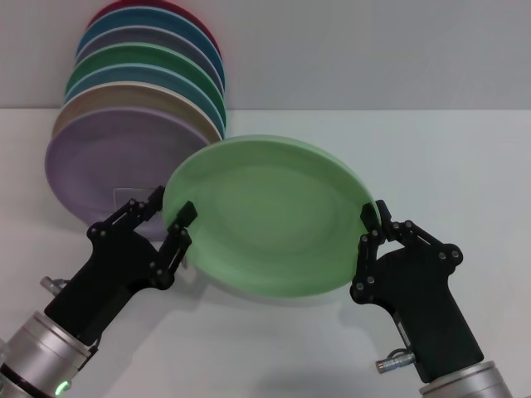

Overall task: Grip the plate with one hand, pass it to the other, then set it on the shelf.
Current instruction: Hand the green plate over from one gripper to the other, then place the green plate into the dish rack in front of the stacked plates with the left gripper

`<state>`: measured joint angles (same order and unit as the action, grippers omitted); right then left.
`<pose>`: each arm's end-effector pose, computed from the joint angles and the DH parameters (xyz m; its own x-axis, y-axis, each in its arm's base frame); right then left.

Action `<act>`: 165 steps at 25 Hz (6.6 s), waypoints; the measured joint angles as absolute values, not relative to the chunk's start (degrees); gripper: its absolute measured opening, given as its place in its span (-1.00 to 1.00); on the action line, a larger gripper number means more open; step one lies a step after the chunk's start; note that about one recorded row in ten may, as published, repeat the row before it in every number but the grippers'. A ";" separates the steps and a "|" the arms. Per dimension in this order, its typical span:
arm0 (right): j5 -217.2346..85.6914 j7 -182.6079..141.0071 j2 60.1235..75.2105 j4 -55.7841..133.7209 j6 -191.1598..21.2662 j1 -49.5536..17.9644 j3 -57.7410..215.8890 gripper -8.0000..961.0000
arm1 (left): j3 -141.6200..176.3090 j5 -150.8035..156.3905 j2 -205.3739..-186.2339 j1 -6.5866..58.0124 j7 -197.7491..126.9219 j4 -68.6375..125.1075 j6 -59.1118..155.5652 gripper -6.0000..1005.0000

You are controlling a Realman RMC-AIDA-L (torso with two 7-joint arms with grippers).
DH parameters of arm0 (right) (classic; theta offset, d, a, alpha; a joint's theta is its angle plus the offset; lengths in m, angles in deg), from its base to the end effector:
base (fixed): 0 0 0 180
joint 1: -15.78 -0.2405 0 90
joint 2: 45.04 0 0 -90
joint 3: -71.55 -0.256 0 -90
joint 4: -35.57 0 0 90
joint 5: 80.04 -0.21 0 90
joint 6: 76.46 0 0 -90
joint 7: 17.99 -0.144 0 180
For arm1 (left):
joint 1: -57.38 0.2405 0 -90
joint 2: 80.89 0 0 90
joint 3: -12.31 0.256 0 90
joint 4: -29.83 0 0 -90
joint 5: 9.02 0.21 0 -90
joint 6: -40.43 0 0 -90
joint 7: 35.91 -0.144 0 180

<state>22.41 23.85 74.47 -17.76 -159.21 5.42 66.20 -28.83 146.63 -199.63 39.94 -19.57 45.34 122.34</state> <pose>0.1954 0.1960 -0.1037 0.7364 0.2054 -0.6446 -0.5927 -0.2637 -0.7611 -0.2738 0.2612 -0.0620 0.6094 -0.1157 0.7843 0.5717 -0.6213 -0.5358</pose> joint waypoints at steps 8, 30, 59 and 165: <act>22.44 23.85 74.37 -17.68 -159.25 5.37 66.16 -0.93 | -28.93 146.63 -199.67 40.03 -19.56 45.38 122.34 -0.38; 23.48 23.85 74.24 -17.12 -159.55 4.80 67.02 -0.93 | -31.83 146.74 -199.82 40.24 -18.59 45.49 122.49 -0.90; 23.15 23.85 74.23 -16.98 -161.21 5.31 66.88 -0.93 | -29.78 147.05 -199.71 41.10 -18.60 45.47 122.77 -0.28; 23.93 16.91 74.31 -6.35 -164.97 5.05 64.08 -0.26 | -44.82 151.66 -192.55 34.31 -25.46 29.77 135.49 -0.70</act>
<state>23.93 16.91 74.31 -6.35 -164.97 5.05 64.08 -44.82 151.66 -192.55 34.31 -25.46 29.77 135.49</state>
